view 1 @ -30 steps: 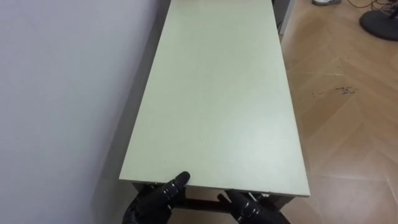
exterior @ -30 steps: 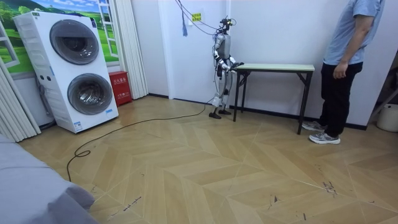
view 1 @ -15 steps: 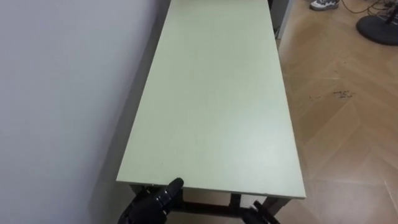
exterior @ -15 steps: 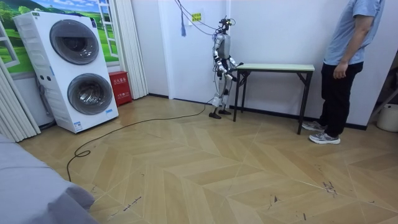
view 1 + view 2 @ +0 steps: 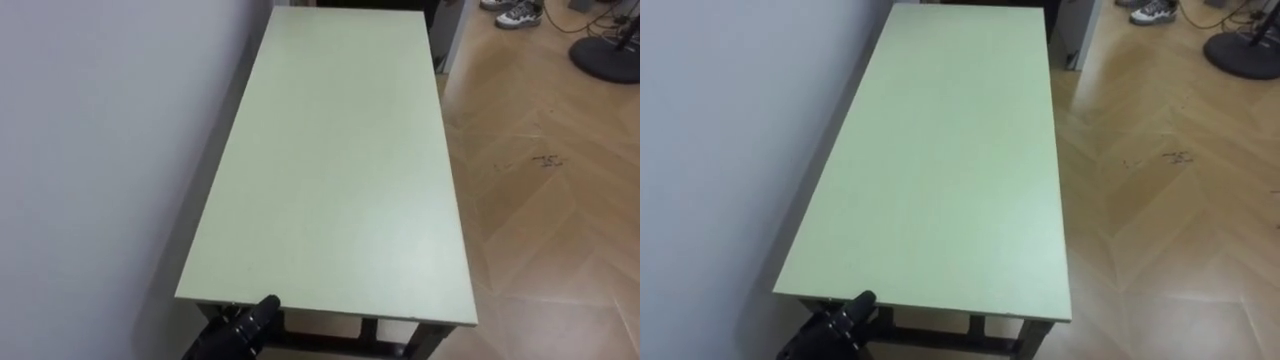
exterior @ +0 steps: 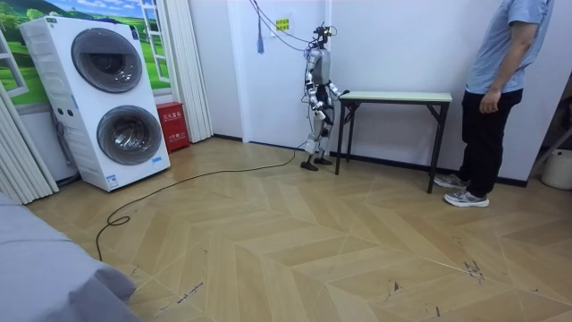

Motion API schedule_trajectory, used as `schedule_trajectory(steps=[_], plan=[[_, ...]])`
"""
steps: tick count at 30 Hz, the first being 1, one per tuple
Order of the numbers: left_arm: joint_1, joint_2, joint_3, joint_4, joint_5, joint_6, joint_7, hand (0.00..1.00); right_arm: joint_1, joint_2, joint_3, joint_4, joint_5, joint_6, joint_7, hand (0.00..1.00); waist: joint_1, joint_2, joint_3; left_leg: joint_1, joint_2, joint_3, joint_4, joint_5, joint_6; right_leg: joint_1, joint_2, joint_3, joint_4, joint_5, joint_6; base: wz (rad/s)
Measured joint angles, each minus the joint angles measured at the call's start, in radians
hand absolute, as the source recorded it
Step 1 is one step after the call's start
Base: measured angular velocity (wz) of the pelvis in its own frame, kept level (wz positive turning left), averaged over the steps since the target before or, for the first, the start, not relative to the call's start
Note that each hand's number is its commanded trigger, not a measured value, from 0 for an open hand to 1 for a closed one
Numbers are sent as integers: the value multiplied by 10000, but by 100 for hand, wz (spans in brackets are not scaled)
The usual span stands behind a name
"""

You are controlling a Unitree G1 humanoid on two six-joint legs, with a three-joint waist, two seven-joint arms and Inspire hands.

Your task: Move table with human

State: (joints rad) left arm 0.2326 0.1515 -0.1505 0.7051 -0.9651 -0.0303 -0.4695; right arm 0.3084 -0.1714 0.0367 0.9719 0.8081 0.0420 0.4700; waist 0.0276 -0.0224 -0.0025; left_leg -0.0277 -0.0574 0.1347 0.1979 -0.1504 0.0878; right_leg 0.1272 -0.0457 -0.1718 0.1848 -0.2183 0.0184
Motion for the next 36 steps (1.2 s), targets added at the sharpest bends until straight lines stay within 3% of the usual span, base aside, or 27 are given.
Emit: schedule_trajectory(steps=[3,5,7,11,24,32,36], plan=[[94,0,225,141,412,-21,11,0,-4,-4,-35,140,-67,2,-16,0,38,20,5,28,66,9,-2,7,-47,11,47,-25,-8,23,-38,-1],[147,39,344,1324,1300,-40,618,0,5,-3,-32,198,-122,-6,-17,0,33,47,17,23,97,22,0,13,-84,-15,72,-74,-37,35,-58,0],[339,31,566,1978,1596,-116,1080,0,-2,0,-11,197,-112,-43,-18,0,31,64,10,-51,95,-20,7,17,-95,-17,90,-96,-150,74,-124,6],[817,253,794,2999,2318,-197,1624,0,-160,-71,194,567,-117,-156,-10,0,49,108,75,-167,83,-85,69,17,-95,-50,79,-247,-164,85,-141,9],[940,218,1375,3256,3250,-578,1827,0,-334,-115,393,1172,-119,-549,152,0,106,189,105,-438,29,-380,289,3,-93,-79,61,-547,-174,77,-148,6],[975,205,1912,3328,4840,-737,2555,0,-288,-77,367,1289,-173,-674,-191,0,70,185,91,-480,-52,-554,368,29,-50,-47,22,-787,-215,72,-155,7],[876,-32,2479,3392,6071,-813,3107,0,-467,185,147,1862,-794,-667,-1165,0,42,152,84,-387,-92,-557,358,30,-24,109,4,-802,-320,76,-158,0]])
